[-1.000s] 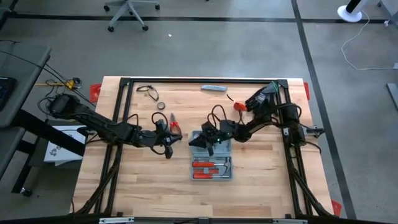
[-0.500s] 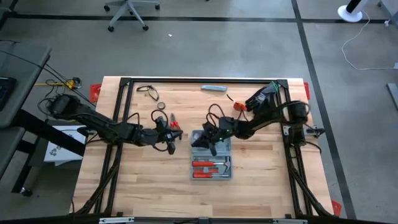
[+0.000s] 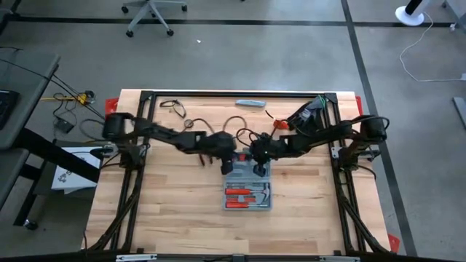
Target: Prefit tool cases
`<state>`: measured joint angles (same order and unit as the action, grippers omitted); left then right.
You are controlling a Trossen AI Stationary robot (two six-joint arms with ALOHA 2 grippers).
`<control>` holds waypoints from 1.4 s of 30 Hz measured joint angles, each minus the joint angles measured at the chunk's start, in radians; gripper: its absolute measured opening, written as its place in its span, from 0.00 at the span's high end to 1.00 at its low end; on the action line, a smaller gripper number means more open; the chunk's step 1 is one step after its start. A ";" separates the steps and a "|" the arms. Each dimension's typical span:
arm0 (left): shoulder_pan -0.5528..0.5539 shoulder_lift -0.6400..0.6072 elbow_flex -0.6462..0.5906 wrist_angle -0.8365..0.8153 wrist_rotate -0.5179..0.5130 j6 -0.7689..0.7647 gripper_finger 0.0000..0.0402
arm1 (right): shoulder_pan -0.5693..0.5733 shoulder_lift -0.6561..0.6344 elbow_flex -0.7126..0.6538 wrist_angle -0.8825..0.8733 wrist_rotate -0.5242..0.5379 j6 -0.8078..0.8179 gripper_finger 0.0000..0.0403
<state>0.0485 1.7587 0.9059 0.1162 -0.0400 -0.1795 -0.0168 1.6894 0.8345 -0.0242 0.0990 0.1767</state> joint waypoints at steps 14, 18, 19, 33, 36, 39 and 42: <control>0.036 0.273 0.240 -0.183 0.056 0.073 1.00 | -0.017 -0.046 -0.298 0.379 0.006 0.135 1.00; 0.036 0.283 0.245 -0.176 0.074 0.061 1.00 | -0.017 -0.082 -0.331 0.427 0.004 0.146 1.00; 0.036 0.279 0.244 -0.176 0.074 0.057 1.00 | -0.017 -0.096 -0.335 0.430 0.006 0.145 1.00; 0.034 0.188 0.232 -0.193 0.080 0.067 1.00 | -0.016 -0.186 -0.343 0.397 0.083 0.085 1.00; 0.033 0.151 0.234 -0.209 0.062 0.083 1.00 | -0.017 -0.186 -0.343 0.392 0.083 0.085 1.00; 0.035 0.132 0.234 -0.224 0.042 0.103 1.00 | -0.017 -0.186 -0.343 0.387 0.083 0.085 1.00; 0.046 0.127 0.234 -0.215 0.028 0.150 1.00 | -0.017 -0.186 -0.343 0.383 0.083 0.085 1.00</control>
<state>0.0940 1.8861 1.1394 -0.0984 -0.0122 -0.0296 -0.0334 1.5036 0.4914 0.3584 0.1821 0.2615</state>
